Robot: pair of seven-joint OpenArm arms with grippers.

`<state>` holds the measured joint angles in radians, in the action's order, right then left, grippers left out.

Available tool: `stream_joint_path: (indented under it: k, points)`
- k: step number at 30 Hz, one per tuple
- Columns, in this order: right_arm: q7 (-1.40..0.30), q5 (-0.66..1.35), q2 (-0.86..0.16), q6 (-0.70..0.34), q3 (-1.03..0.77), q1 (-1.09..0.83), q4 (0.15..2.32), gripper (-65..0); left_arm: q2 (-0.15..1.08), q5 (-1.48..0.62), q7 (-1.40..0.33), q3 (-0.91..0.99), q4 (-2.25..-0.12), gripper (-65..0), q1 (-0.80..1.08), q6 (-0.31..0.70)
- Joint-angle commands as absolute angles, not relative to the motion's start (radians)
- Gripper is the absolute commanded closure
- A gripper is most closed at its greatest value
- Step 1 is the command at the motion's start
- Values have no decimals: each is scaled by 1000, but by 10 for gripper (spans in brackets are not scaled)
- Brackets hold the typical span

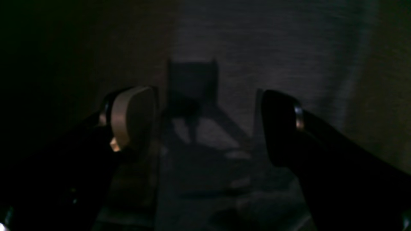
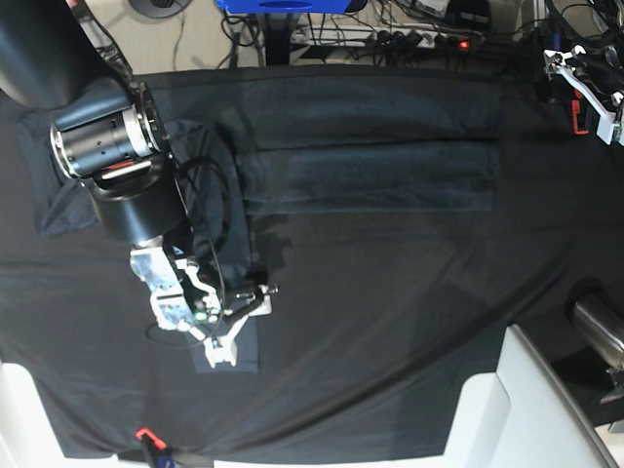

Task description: Fold the T-shirt properly

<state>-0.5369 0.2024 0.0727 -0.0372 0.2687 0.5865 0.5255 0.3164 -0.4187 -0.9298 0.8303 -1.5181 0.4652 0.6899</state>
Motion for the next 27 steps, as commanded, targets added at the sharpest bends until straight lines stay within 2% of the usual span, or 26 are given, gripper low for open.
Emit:
stream_joint_path:
  k: [1, 10, 15, 20, 24, 27]
  points:
    - [-509, 208, 87, -42, 269, 616, 513, -494, 337, -426, -917, 840, -1532, -579, 472, 698]
    - [-441, 208, 90, -41, 271, 611, 417, -485, 337, -426, -917, 840, -1532, -579, 472, 698]
    - [-446, 208, 93, -41, 271, 611, 417, -276, 337, -426, -917, 840, -1532, -579, 473, 698]
    - [-446, 208, 96, -39, 262, 611, 417, -167, 337, -426, -917, 840, -1532, -579, 473, 698]
    - [-446, 211, 96, 33, 260, 587, 450, 0, 337, -426, -917, 840, -1532, -579, 473, 698]
    - [-449, 211, 94, 104, 266, 527, 568, -6, 337, -426, -917, 840, -1532, -579, 472, 698]
